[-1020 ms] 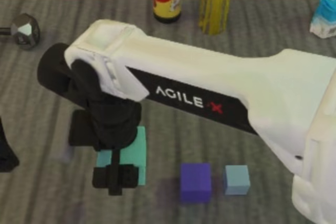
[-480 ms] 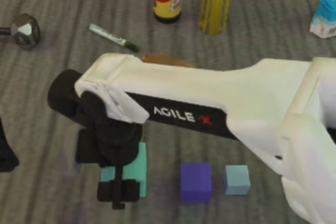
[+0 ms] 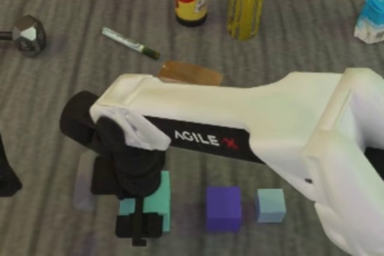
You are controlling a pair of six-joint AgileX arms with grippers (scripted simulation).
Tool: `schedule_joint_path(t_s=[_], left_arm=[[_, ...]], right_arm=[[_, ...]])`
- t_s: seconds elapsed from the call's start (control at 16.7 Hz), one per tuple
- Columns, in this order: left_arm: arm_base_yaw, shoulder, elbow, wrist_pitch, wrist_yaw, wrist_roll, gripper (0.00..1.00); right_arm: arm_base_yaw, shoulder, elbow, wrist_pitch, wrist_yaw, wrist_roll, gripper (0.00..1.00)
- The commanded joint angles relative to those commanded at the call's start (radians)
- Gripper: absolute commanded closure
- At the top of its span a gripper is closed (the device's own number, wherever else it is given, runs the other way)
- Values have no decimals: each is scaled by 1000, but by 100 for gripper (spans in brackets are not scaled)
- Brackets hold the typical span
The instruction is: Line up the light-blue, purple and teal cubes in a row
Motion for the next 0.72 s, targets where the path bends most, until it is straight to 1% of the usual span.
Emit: schedule_joint_path(t_s=[0.66, 0.72], left_arm=[[0, 0, 0, 0, 0, 0, 0], [0, 0, 0, 0, 0, 0, 0]], right_arm=[[0, 0, 0, 0, 0, 0, 2], [0, 0, 0, 0, 0, 0, 0]])
